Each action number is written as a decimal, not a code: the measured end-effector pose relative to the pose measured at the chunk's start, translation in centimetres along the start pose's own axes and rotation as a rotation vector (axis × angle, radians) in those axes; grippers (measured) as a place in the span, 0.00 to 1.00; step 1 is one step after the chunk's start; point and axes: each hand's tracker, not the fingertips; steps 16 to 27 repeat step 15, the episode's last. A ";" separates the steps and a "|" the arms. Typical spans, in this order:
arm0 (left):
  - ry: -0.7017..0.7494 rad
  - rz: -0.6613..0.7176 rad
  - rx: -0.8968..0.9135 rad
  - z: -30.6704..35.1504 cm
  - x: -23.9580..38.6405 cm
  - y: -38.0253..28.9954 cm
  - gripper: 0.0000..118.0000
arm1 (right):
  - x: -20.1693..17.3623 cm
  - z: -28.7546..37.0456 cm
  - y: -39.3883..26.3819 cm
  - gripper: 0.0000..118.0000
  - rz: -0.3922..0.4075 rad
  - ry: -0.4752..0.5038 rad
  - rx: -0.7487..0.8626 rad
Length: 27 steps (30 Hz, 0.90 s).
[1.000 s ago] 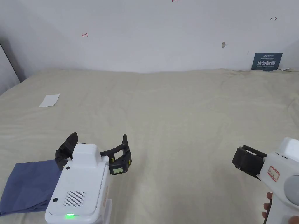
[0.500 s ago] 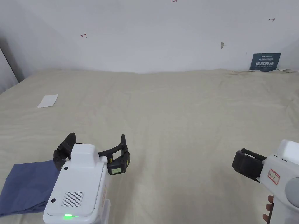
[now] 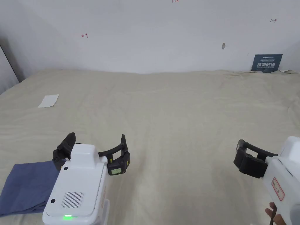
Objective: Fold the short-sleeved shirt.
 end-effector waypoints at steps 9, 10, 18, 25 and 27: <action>0.001 -0.002 0.002 0.1 -0.1 0.0 1.00 | -1.2 0.9 -1.2 1.00 0.063 -0.044 0.250; 0.001 -0.003 0.003 0.1 -0.1 0.0 1.00 | -1.3 1.0 -1.4 1.00 0.076 -0.045 0.282; 0.004 0.002 0.006 0.2 -0.2 0.2 1.00 | -1.7 1.2 -1.9 1.00 0.144 -0.047 0.331; 0.004 0.002 0.006 0.2 -0.2 0.2 1.00 | -1.7 1.2 -1.9 1.00 0.144 -0.047 0.331; 0.004 0.002 0.006 0.2 -0.2 0.2 1.00 | -1.7 1.2 -1.9 1.00 0.144 -0.047 0.331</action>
